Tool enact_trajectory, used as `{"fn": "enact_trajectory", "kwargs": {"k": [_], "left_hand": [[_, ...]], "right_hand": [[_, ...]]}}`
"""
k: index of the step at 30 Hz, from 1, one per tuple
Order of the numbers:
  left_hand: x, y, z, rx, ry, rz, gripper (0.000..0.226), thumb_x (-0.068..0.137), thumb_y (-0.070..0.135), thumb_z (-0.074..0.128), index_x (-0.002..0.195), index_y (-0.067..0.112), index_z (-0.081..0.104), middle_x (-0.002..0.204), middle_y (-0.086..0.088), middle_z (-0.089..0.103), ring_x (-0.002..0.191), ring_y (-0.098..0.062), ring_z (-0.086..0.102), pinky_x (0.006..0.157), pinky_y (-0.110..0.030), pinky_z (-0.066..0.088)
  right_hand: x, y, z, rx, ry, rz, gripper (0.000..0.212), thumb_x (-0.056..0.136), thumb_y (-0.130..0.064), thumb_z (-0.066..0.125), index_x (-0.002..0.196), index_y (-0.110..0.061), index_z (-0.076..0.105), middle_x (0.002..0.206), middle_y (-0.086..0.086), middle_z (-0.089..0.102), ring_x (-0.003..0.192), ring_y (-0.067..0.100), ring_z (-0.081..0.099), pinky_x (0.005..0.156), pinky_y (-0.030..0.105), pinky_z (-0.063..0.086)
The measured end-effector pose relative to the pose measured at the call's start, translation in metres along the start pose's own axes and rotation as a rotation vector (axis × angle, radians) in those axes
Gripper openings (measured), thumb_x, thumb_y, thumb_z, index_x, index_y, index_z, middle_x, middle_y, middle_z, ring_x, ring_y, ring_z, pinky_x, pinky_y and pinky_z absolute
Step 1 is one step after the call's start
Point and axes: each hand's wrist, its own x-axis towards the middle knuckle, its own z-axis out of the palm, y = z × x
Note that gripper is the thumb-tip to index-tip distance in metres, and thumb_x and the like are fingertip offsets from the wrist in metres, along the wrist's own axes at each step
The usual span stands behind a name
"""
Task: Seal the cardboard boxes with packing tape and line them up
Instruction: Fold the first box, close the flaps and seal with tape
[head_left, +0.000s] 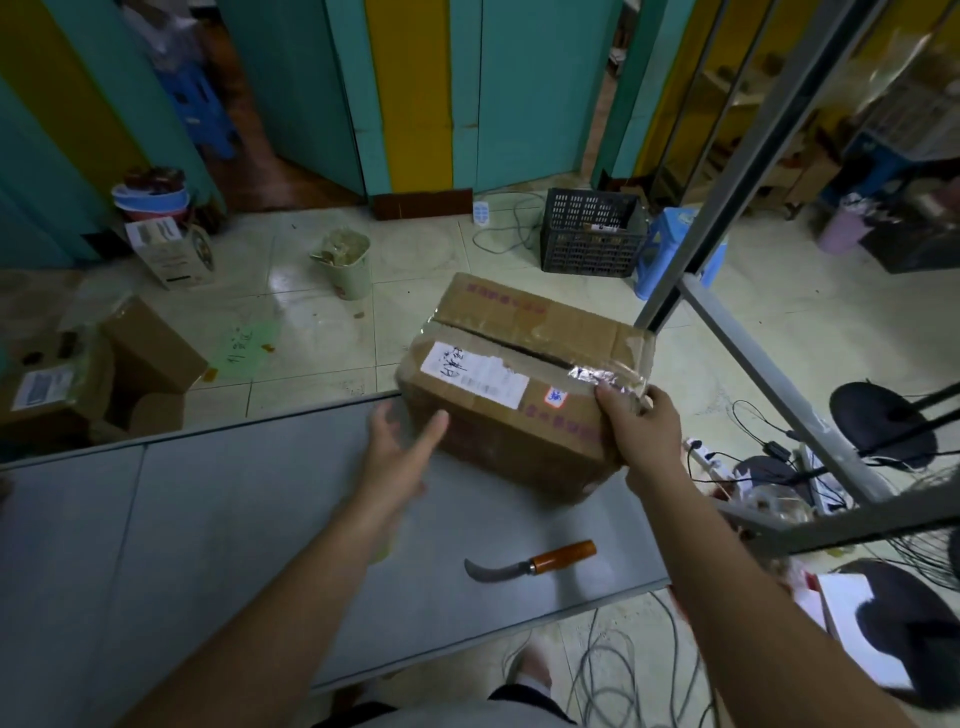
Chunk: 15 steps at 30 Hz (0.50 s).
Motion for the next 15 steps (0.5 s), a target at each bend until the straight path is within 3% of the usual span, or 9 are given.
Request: {"fn": "enact_trajectory", "kwargs": {"k": [2,5,8,9,11,13,15], "left_hand": [[-0.011,0.001,0.025,-0.08,-0.089,-0.041,0.109,0.075,0.067,0.084,0.162,0.046,0.021,0.16,0.014,0.041,0.139,-0.016,0.048,0.095,-0.058,0.058],[-0.005,0.011,0.046,-0.141,-0.117,-0.026,0.119,0.071,0.065,0.089,0.16,0.059,0.01,0.156,0.014,0.051,0.134,-0.021,0.058,0.098,-0.062,0.057],[0.012,0.015,0.045,-0.105,-0.104,0.025,0.107,0.087,0.038,0.088,0.162,0.056,0.014,0.147,0.016,0.06,0.129,-0.017,0.062,0.102,-0.054,0.055],[0.017,0.018,0.042,-0.083,-0.124,0.038,0.102,0.09,0.033,0.086,0.162,0.055,0.017,0.139,0.023,0.064,0.126,-0.014,0.064,0.094,-0.048,0.058],[0.029,0.023,0.033,-0.065,-0.174,0.044,0.093,0.092,0.025,0.083,0.16,0.053,0.026,0.119,0.033,0.07,0.119,-0.011,0.067,0.076,-0.04,0.063],[0.039,0.03,0.024,-0.038,-0.208,0.037,0.08,0.094,0.019,0.081,0.153,0.053,0.039,0.115,0.03,0.072,0.119,-0.017,0.069,0.082,-0.052,0.063],[0.046,0.038,0.017,0.04,-0.249,0.053,0.072,0.095,0.019,0.079,0.148,0.055,0.045,0.123,0.025,0.071,0.121,-0.019,0.068,0.092,-0.064,0.058]], "right_hand": [[-0.022,0.007,0.003,0.113,-0.101,0.048,0.102,0.08,-0.043,0.089,0.16,-0.027,0.027,0.144,0.002,0.05,0.117,0.029,0.065,0.075,0.045,0.065],[-0.047,0.022,0.007,0.124,-0.218,-0.043,0.11,0.074,-0.041,0.092,0.155,-0.049,0.018,0.127,-0.017,0.049,0.107,0.009,0.062,0.061,0.031,0.062],[-0.055,0.033,0.009,0.088,-0.221,-0.122,0.104,0.072,-0.045,0.093,0.15,-0.052,0.025,0.139,-0.019,0.051,0.121,0.005,0.057,0.082,0.035,0.062],[-0.055,0.033,0.007,0.056,-0.209,-0.126,0.106,0.071,-0.05,0.092,0.153,-0.048,0.026,0.146,-0.012,0.049,0.125,0.01,0.057,0.091,0.04,0.06],[-0.052,0.033,0.0,-0.021,-0.165,-0.103,0.114,0.067,-0.062,0.09,0.158,-0.043,0.023,0.156,-0.001,0.041,0.127,0.019,0.055,0.094,0.038,0.055],[-0.048,0.03,-0.008,-0.046,-0.114,-0.099,0.119,0.065,-0.073,0.085,0.161,-0.042,0.022,0.16,0.001,0.037,0.13,0.023,0.053,0.099,0.041,0.052],[-0.041,0.026,-0.014,-0.069,-0.115,-0.143,0.106,0.074,-0.072,0.08,0.161,-0.04,0.027,0.162,-0.002,0.039,0.138,0.021,0.048,0.11,0.048,0.048]]}}
